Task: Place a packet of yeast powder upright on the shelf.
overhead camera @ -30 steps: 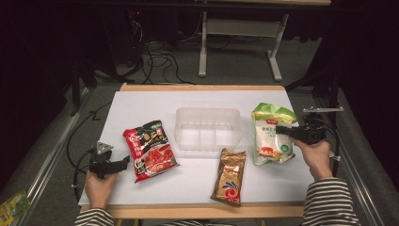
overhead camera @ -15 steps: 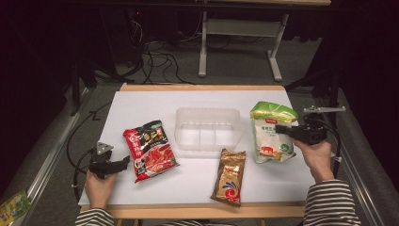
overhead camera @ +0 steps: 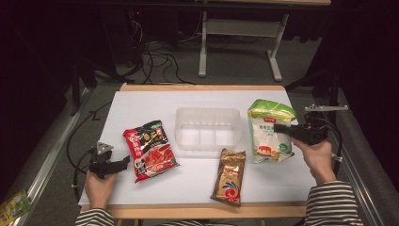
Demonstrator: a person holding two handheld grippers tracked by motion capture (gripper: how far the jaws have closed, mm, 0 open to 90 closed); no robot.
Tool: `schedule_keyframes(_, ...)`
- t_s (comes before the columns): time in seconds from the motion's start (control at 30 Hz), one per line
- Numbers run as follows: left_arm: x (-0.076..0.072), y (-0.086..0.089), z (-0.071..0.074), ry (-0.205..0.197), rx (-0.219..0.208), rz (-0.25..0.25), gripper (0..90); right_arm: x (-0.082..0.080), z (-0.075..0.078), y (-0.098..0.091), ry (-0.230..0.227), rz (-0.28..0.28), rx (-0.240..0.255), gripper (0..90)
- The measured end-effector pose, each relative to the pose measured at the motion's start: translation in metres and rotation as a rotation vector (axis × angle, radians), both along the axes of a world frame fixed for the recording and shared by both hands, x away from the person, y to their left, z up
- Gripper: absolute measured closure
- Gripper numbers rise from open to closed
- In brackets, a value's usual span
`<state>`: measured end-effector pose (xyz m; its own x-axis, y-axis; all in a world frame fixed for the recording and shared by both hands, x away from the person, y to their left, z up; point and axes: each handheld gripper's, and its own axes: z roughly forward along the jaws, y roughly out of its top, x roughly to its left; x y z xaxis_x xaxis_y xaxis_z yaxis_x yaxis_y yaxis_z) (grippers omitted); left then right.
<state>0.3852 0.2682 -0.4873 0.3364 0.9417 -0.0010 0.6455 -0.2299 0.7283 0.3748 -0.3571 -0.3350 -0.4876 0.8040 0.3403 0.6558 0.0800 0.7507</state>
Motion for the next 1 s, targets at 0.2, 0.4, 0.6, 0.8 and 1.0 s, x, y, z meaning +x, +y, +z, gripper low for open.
schedule_keyframes(0.2,0.000,-0.001,0.000,-0.004,0.000,0.005,19.4,-0.010,0.008,0.007,-0.012,-0.017,-0.010,87.4)
schedule_keyframes(0.4,0.000,-0.001,0.000,-0.004,0.000,0.004,19.5,-0.015,0.016,0.010,-0.019,-0.005,0.032,87.4)
schedule_keyframes(0.6,-0.001,-0.001,0.000,-0.009,0.007,-0.002,20.0,-0.015,0.023,0.020,-0.032,0.001,0.049,87.4)
schedule_keyframes(0.8,-0.001,-0.001,0.000,-0.009,0.005,-0.003,20.3,-0.016,0.031,0.031,-0.060,-0.001,0.059,87.4)
schedule_keyframes(1.0,-0.001,-0.001,0.000,-0.008,0.006,-0.004,20.3,-0.012,0.036,0.046,-0.073,0.023,0.025,87.4)
